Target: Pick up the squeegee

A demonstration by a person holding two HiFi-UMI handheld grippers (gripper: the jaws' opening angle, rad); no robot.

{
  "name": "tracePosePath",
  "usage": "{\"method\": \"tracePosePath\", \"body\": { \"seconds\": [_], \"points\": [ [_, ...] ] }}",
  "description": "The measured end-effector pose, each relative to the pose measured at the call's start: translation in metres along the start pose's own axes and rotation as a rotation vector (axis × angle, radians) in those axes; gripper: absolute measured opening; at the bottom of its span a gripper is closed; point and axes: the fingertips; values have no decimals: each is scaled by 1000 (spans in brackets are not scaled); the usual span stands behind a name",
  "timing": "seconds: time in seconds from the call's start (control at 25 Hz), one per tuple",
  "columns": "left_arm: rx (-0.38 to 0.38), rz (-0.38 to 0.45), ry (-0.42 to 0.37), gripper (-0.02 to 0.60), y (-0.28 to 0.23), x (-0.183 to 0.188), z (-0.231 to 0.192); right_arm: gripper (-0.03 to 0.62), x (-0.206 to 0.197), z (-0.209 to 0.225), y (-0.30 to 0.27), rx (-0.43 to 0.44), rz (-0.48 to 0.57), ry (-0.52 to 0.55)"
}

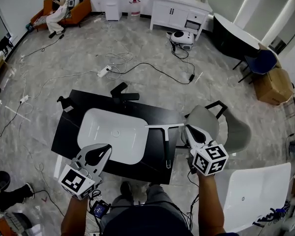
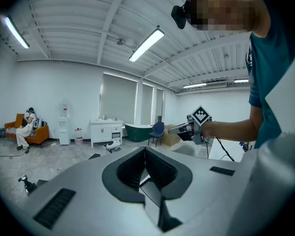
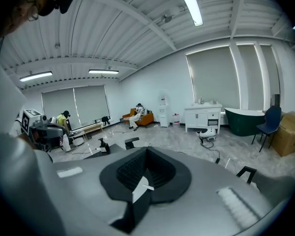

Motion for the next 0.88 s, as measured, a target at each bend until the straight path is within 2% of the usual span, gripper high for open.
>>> {"method": "tracePosePath", "body": {
  "seconds": [0.88],
  "points": [
    [23,-83,99,6,-40,-69,20,12,-127,85,-87,-15,-229,-79]
  ]
}}
Point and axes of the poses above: the fingertips, and each gripper's own axes: y backward along the fingers, z to its right, x out of its top, and after that the axes turned 12 degrees about -y, right-handed
